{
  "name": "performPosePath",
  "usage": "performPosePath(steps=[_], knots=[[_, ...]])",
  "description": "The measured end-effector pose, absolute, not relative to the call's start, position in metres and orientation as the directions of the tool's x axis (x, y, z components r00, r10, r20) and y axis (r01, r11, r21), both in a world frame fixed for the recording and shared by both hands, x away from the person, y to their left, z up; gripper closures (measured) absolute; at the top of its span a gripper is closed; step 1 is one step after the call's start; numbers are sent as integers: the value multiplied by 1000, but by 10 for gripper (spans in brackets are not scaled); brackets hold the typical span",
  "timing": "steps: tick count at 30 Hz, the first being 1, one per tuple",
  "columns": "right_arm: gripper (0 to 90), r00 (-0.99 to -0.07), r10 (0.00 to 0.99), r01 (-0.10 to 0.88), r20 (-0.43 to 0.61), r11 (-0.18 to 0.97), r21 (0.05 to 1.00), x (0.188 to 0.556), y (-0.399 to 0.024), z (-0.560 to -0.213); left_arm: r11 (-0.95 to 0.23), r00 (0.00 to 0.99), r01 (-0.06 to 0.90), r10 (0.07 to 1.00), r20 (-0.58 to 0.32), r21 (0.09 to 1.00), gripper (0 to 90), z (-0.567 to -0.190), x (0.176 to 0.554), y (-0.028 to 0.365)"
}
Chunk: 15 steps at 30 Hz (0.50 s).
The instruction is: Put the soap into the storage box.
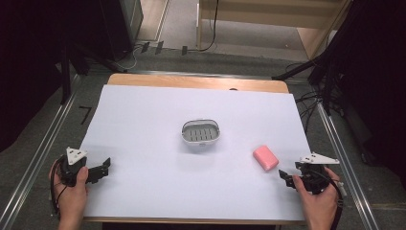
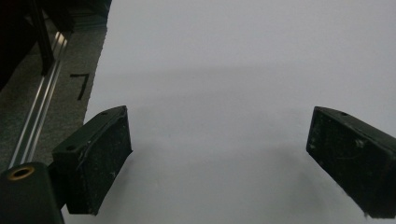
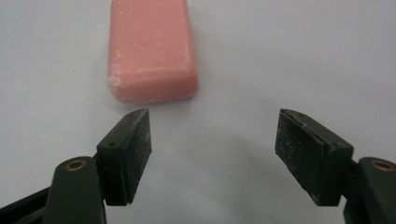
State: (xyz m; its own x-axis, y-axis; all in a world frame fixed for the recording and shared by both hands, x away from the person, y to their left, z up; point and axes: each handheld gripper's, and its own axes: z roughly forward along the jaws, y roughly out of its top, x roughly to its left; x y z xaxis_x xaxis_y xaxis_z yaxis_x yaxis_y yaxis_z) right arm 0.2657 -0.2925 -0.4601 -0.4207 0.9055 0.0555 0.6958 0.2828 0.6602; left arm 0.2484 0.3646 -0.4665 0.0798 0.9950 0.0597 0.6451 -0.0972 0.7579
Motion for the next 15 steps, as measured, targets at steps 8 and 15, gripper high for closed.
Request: performPosePath(steps=[8, 15], knots=[[279, -451, 888, 739, 91, 314, 597, 273, -281, -460, -93, 79, 636, 995, 55, 766, 69, -467, 248, 365], [269, -465, 880, 760, 95, 342, 553, 279, -271, -459, -97, 81, 637, 995, 58, 765, 69, -467, 248, 365]])
